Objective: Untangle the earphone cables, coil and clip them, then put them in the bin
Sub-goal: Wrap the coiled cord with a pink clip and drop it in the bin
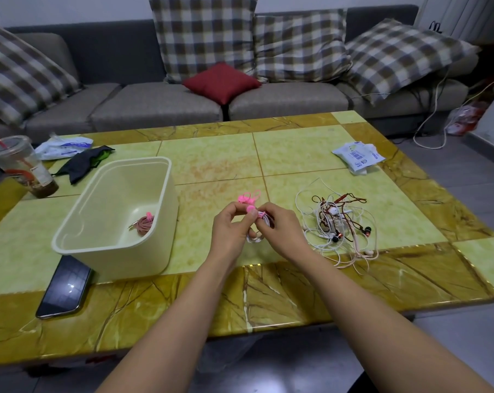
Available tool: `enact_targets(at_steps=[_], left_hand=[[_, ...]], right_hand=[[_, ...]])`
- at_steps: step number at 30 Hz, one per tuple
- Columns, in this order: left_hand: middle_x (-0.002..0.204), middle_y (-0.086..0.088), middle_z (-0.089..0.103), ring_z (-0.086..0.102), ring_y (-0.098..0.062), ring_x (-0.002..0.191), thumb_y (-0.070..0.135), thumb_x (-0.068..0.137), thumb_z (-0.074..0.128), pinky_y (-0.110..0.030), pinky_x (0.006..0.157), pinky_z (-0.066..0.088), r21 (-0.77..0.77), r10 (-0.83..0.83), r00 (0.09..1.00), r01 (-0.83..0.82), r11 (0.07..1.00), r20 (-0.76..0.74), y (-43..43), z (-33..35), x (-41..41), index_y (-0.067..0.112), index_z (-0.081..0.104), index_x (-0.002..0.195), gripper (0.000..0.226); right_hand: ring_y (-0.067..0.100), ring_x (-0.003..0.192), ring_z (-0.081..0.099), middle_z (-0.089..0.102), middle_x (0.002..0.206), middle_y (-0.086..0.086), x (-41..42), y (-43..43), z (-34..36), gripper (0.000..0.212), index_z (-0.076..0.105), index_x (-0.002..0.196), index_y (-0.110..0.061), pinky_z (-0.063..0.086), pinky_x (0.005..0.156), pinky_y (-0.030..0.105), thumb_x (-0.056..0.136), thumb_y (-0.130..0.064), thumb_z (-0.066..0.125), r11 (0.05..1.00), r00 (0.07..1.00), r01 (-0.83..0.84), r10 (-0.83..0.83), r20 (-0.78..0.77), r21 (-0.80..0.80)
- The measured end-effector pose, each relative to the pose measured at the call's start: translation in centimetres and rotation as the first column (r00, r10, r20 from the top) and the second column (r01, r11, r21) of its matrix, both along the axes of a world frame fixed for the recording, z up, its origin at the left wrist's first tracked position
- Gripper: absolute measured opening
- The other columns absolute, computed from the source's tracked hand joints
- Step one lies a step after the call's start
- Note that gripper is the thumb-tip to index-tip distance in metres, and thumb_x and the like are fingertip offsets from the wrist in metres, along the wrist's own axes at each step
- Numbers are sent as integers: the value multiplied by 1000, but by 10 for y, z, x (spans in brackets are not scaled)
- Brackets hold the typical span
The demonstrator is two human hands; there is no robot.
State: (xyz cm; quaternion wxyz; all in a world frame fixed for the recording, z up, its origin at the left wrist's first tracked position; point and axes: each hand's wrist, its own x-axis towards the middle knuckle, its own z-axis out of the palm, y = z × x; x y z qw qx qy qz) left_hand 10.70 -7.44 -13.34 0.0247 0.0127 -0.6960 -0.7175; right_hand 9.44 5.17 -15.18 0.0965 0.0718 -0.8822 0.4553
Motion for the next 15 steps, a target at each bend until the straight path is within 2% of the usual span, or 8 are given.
enact_targets(at_steps=[4,6,8,11,13,15], left_hand=[[99,-10,66,54,-7,44,13,93,64,-16,47,41,-22,2,1000,-3,1000,-27,2,0,2,0,66,95,13],[92,-5,66,53,-6,43,14,93,64,-15,47,42,-10,9,1000,-9,1000,-24,4,0,2,6,68,92,9],[86,-2,67,52,-7,43,15,93,65,-15,47,42,7,26,1000,-26,1000,-8,3,-1,2,11,70,89,7],[79,1,66,51,-8,43,17,92,66,-15,47,41,21,36,999,-37,999,36,0,-4,0,11,72,90,9],[77,-1,65,50,-8,44,20,90,68,-15,46,40,-4,27,997,-26,1000,66,-3,-7,0,5,73,94,16],[72,-3,64,50,-8,44,20,89,69,-15,46,40,-21,0,995,2,1000,96,-5,-8,1,3,72,94,18]], right_hand=[[10,59,54,62,64,-6,-4,1,-2,3,67,88,-22,40,57,30,90,-23,65,994,995,92,-90,38,-61],[3,66,62,67,69,-9,-3,2,-2,3,70,88,-21,45,61,23,88,-24,69,984,995,90,-84,49,-153],[-9,77,63,71,83,-13,0,4,2,8,71,97,-20,41,64,8,88,-21,70,969,996,29,-9,83,-244],[-9,92,64,73,102,-4,1,7,9,24,69,112,-16,45,73,6,91,-8,62,910,981,-45,119,156,-413],[-5,83,66,74,95,1,0,9,13,22,70,111,-10,46,68,7,92,-5,59,846,975,-16,132,180,-534],[3,75,68,74,87,10,0,9,12,16,70,106,-5,47,66,13,91,-5,64,802,978,15,112,174,-598]])
